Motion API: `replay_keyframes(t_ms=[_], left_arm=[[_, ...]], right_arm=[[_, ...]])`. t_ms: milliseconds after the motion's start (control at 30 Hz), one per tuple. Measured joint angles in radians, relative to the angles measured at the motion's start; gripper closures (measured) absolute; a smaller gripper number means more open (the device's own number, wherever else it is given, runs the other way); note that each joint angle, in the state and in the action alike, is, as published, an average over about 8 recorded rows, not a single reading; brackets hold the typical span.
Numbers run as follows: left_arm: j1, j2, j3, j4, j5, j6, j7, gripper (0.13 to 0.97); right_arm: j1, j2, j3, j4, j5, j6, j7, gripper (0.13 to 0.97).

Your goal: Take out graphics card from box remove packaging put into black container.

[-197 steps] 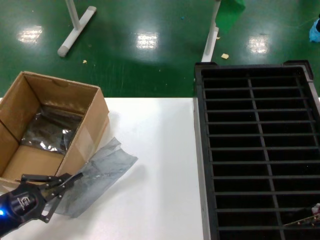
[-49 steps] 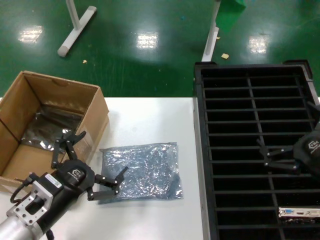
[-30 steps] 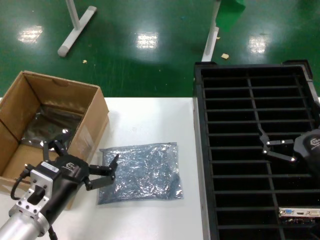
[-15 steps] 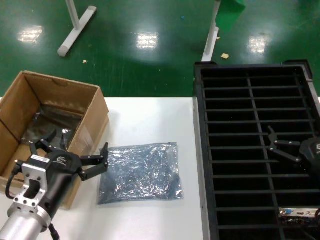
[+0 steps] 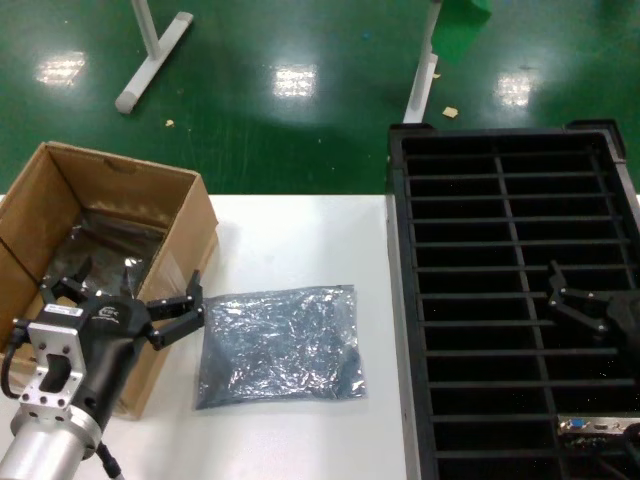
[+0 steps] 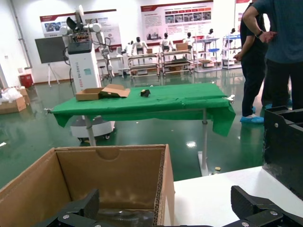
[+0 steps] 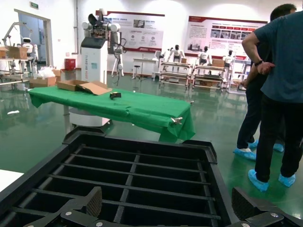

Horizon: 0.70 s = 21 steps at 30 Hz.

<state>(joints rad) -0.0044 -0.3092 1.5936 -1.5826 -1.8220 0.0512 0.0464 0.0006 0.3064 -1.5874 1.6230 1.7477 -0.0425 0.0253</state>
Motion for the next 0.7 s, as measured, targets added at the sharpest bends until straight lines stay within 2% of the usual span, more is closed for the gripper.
replay_keyframes(t_ms=[700], left_arm=[[0.001,0.002,0.001,-0.004,0.005,-0.012,-0.010,0.132]], right_arm=[[0.000,-0.001,-0.003,-0.005,0.012,0.010,-0.005,0.129]])
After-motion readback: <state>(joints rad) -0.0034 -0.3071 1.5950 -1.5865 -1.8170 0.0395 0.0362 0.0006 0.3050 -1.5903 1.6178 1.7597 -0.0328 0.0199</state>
